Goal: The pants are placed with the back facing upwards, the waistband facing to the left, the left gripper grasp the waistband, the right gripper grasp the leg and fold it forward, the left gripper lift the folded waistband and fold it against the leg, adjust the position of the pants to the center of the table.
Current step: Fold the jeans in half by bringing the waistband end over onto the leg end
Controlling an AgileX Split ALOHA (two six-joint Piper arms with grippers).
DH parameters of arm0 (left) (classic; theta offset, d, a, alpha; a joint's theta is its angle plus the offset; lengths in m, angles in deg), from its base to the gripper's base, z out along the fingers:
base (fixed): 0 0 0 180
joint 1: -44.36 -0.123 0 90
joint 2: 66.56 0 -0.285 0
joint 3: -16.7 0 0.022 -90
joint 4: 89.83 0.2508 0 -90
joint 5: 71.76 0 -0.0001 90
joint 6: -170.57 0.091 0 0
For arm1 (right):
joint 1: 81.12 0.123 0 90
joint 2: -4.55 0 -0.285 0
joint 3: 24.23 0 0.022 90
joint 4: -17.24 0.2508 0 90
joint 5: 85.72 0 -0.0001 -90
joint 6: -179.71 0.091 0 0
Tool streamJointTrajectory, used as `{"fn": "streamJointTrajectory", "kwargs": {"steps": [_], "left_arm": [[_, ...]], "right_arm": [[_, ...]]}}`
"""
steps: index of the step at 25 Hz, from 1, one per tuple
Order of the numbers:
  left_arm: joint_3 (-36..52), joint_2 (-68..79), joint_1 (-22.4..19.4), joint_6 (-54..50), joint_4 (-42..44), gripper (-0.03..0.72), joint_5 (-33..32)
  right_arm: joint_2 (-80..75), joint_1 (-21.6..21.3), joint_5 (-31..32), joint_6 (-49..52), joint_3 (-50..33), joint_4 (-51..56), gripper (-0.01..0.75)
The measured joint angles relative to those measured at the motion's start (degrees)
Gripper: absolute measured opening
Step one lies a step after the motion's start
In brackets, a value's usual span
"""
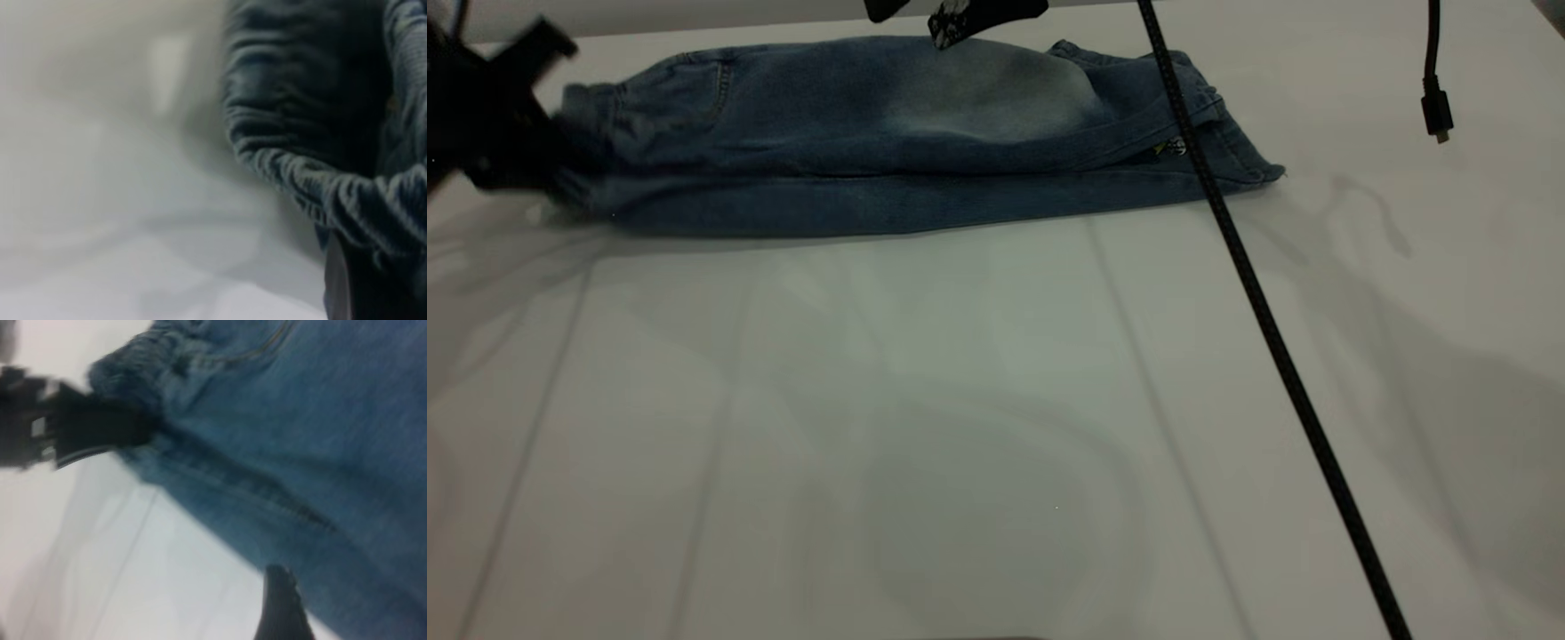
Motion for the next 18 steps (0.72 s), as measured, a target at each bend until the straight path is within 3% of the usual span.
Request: {"fn": "streamJointTrajectory", "kwargs": {"steps": [8,15,18], "left_arm": [[0.0,-13.0,5.6,10.5,0.4,0.087,-0.4],[0.1,-18.3,10.5,15.0,0.7,0.087,-0.8],[0.4,-20.0,11.3,15.3,1.0,0.087,-0.9]], "right_arm": [[-5.3,3.2,-10.7,2.7,0.0,2.5,0.402],[-8.3,9.0,-11.4,1.6,0.0,2.7,0.402],[-7.3,8.7,-8.5,1.4,0.0,0.9,0.402]]}}
